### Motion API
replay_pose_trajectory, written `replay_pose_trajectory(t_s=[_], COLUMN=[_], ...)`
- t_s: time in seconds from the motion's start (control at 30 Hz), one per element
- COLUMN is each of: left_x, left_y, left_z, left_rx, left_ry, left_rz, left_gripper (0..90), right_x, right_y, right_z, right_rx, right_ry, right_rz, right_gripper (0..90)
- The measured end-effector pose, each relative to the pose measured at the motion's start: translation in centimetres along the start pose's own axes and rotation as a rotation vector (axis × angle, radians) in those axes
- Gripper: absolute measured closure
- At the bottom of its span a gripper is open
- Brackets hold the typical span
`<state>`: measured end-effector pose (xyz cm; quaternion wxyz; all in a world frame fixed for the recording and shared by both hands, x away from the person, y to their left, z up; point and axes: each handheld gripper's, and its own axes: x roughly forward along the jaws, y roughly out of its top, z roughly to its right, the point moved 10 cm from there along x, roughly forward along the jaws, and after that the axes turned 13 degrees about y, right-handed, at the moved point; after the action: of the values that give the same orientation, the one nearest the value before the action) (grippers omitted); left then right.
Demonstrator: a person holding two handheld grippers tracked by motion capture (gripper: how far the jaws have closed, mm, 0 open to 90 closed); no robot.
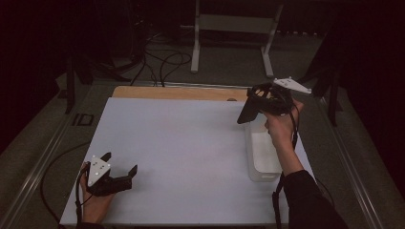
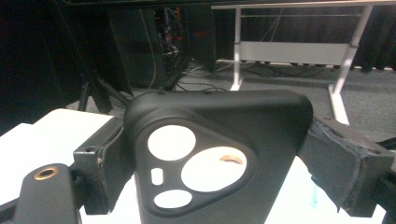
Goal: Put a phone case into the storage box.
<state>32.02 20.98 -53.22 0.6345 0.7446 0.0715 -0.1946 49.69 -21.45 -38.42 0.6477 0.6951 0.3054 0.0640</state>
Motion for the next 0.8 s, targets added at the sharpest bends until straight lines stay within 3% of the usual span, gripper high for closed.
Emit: replay_pose_trajectory(t_s=[0.43,0.8], left_x=[0.0,0.0], left_y=[0.0,0.0], left_z=[0.0,0.0], left_rx=[0.000,0.000], left_ry=[0.002,0.002], left_rz=[0.000,0.000], left_gripper=[0.5,0.5], right_x=[0.0,-0.2], right_y=[0.2,0.3], right_z=[1.1,2.6], right_rx=[-0.042,-0.031], right_ry=[-0.063,-0.116], right_rz=[-0.021,-0.030], right_gripper=[14.9,14.9])
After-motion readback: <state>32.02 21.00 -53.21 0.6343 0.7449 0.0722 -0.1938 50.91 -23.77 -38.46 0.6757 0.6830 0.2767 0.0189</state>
